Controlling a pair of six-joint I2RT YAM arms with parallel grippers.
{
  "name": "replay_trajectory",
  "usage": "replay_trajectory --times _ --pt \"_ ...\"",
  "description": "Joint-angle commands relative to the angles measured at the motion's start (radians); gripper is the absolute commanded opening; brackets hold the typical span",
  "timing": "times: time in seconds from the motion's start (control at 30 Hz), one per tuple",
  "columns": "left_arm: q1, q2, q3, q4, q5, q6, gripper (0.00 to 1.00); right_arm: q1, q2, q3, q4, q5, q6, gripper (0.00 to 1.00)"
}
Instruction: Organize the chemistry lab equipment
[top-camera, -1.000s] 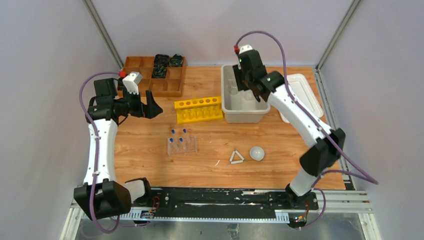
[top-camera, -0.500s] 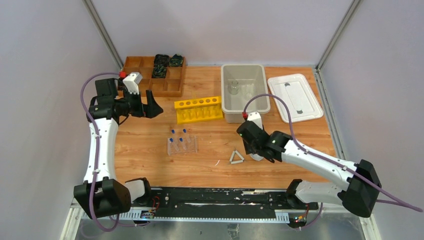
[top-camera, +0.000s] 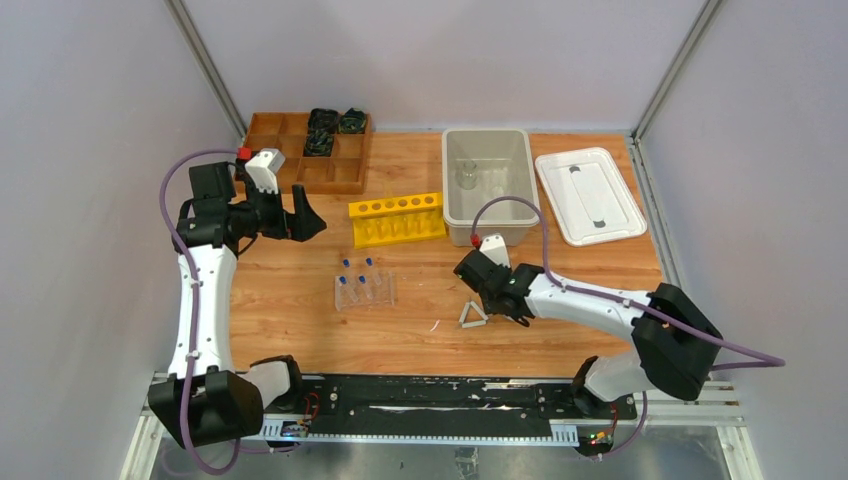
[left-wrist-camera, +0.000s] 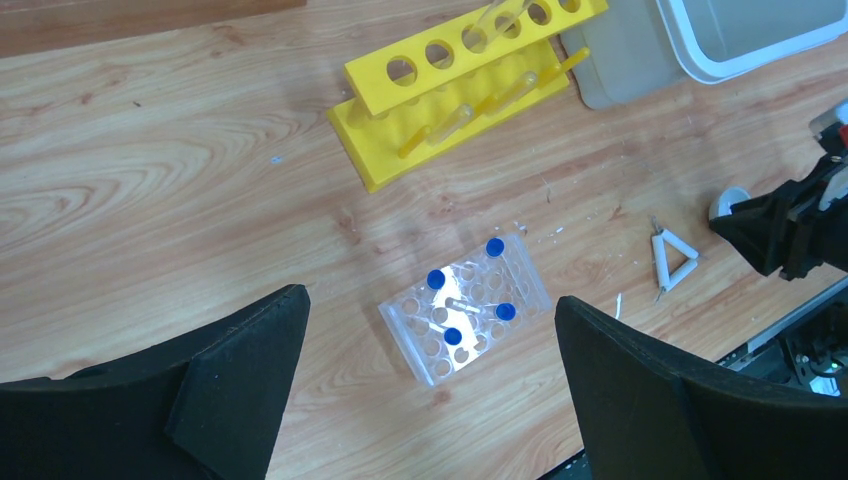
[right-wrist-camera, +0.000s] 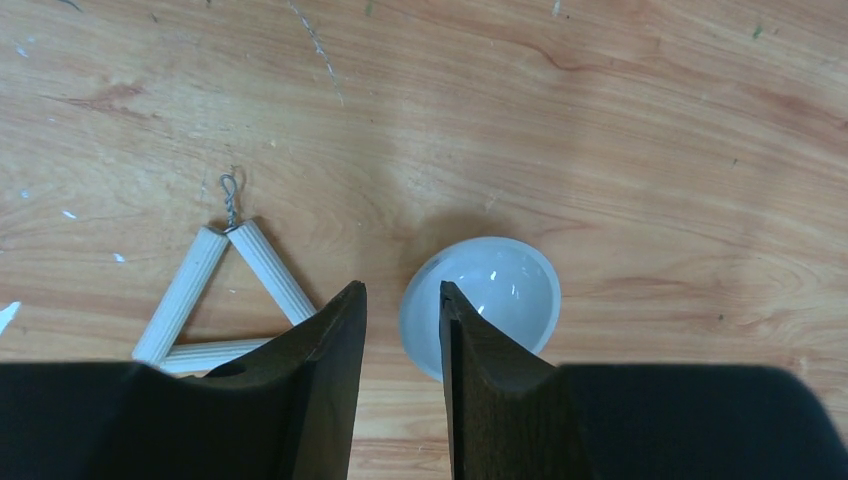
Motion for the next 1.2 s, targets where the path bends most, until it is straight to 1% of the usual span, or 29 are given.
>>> replay_trajectory --times 0.0,0.2,0.27,0.37,0.47,0.5,0.6,0.77,0.87,0.97,1.03,1.17 --pt "-0.006 -0.016 0.004 0.011 0.007 0.011 1.00 0.011 0.034 -0.046 0.048 0.044 0.014 0.36" --pt "-0.006 -0.008 0.012 0.011 0.007 0.016 1.00 0.015 0.059 -0.097 0.084 0.062 0.031 0.34" --pt "-0.005 -0.009 0.013 0.011 0.008 0.018 1.00 0.016 0.069 -0.111 0.095 0.063 0.041 0.32" --pt "-0.006 -0.010 0.014 0.011 0.007 0.019 1.00 0.022 0.067 -0.121 0.100 0.068 0.045 0.21" --pt "-0.005 -0.010 0.015 0.011 0.002 0.020 1.00 0.028 0.030 -0.116 0.084 0.072 0.037 0.02" --pt "-0.006 -0.011 0.015 0.011 0.002 0.019 1.00 0.029 0.011 -0.109 0.070 0.072 0.032 0.00" --pt "-0.005 -0.011 0.022 0.011 0.004 0.018 1.00 0.032 -0.071 -0.060 0.005 0.062 0.007 0.00" --pt "-0.005 -0.011 0.043 0.005 0.002 0.020 1.00 0.043 -0.238 0.136 -0.160 -0.015 -0.068 0.00" --pt "-0.005 -0.017 0.049 0.005 0.003 0.025 1.00 0.042 -0.257 0.271 -0.186 -0.065 -0.179 0.00" --pt "-0.006 -0.013 0.055 0.002 0.008 0.019 1.00 0.031 -0.180 0.459 -0.265 -0.046 -0.277 0.00" --pt "-0.006 -0.014 0.055 -0.001 0.007 0.018 1.00 -0.005 -0.115 0.557 -0.276 -0.049 -0.334 0.00" --pt "-0.006 -0.020 0.053 -0.011 0.005 0.020 1.00 -0.156 0.059 0.744 -0.276 -0.184 -0.386 0.00"
